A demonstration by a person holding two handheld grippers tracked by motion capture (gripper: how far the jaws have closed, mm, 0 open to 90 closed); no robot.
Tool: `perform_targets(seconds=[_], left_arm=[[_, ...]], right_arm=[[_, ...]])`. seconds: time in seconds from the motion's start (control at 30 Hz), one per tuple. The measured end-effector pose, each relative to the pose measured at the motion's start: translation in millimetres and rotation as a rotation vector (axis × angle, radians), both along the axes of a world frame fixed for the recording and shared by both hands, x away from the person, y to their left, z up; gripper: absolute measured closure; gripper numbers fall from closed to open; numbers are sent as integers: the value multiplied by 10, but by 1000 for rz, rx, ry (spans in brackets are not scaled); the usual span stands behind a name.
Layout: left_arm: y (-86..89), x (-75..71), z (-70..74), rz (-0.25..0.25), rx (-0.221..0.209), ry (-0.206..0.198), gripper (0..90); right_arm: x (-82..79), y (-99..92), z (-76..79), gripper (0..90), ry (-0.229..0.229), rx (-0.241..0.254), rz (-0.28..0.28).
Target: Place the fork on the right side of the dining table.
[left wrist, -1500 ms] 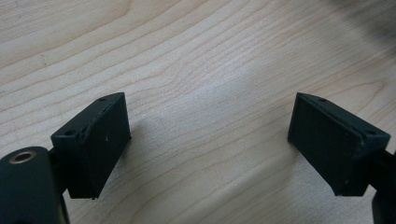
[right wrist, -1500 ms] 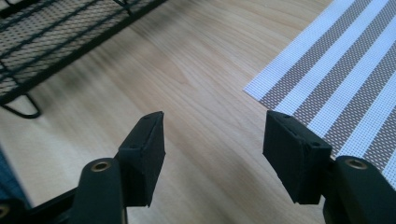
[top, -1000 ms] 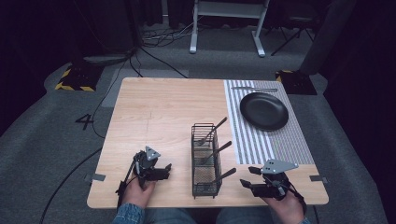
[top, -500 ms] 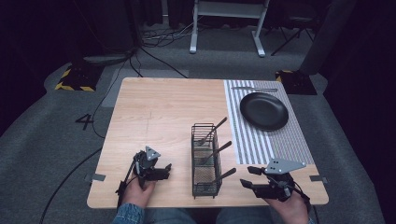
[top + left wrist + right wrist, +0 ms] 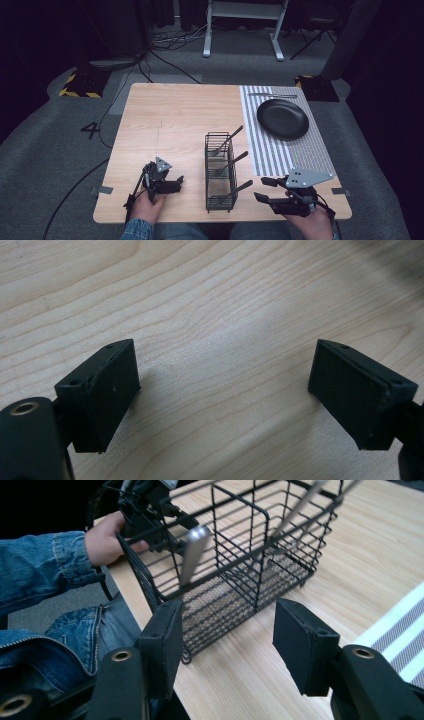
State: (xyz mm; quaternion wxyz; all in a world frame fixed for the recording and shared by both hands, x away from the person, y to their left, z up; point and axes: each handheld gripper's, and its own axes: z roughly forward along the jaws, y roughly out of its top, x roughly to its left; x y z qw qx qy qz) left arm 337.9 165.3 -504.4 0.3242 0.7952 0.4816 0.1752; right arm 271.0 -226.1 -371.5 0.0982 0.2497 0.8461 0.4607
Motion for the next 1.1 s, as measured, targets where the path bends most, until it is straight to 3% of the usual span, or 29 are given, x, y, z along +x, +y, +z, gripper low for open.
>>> perform_targets(seconds=[0.33, 0.73, 0.77, 0.93, 1.1], left_arm=[[-1, -1, 0, 1, -1, 0, 129], [1, 0, 1, -2, 1, 1, 129], [2, 0, 1, -2, 2, 1, 129], [0, 0, 0, 0, 0, 0, 129], [0, 0, 0, 0, 0, 0, 129]], right_arm=[[-52, 152, 142, 471, -9, 23, 54], [94, 186, 167, 629, 72, 61, 70], [114, 191, 166, 679, 85, 66, 74], [135, 197, 165, 772, 93, 58, 67], [119, 200, 183, 780, 88, 67, 71]])
